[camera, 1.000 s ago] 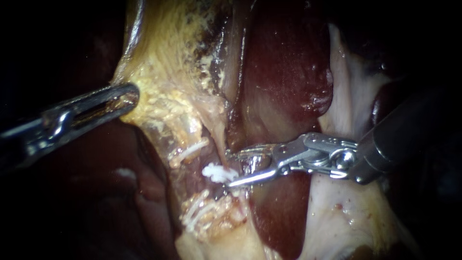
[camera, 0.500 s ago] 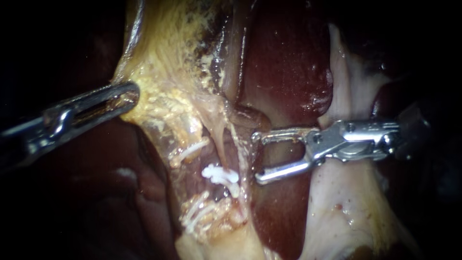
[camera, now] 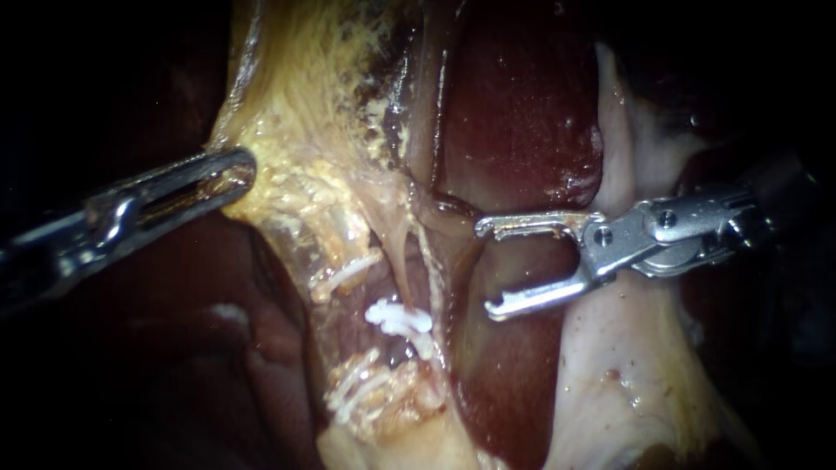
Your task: Going back second clip right tube
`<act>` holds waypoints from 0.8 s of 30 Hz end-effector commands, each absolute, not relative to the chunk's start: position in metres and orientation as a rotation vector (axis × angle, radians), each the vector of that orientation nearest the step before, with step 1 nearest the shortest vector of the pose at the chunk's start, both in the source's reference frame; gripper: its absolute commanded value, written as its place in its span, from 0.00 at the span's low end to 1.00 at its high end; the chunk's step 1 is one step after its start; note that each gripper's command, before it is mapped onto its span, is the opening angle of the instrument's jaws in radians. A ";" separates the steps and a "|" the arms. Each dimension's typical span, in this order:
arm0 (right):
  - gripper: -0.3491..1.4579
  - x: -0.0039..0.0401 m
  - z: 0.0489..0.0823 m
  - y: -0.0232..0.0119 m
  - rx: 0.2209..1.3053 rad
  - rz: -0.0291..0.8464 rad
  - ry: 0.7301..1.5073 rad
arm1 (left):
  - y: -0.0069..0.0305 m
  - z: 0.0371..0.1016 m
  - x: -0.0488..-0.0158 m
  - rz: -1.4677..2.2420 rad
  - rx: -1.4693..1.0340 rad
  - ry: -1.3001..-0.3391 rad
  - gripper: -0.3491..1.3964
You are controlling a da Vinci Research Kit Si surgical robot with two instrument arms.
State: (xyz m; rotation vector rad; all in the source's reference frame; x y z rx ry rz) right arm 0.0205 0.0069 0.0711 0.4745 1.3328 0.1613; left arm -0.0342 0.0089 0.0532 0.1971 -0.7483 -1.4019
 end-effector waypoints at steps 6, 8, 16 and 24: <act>0.52 0.0205 0.0708 0.0071 0.467 0.155 1.340 | 0.0080 0.0564 -0.0352 -1.373 0.237 -0.771 0.00; 0.52 0.0204 0.0707 0.0071 0.468 0.157 1.343 | 0.0077 0.0578 -0.0356 -1.366 0.256 -0.771 0.00; 0.52 0.0195 0.0704 0.0072 0.464 0.144 1.347 | 0.0072 0.0625 -0.0382 -1.224 0.272 -0.802 0.00; 0.52 0.0191 0.0703 0.0072 0.462 0.138 1.348 | 0.0071 0.0637 -0.0404 -1.177 0.290 -0.817 0.00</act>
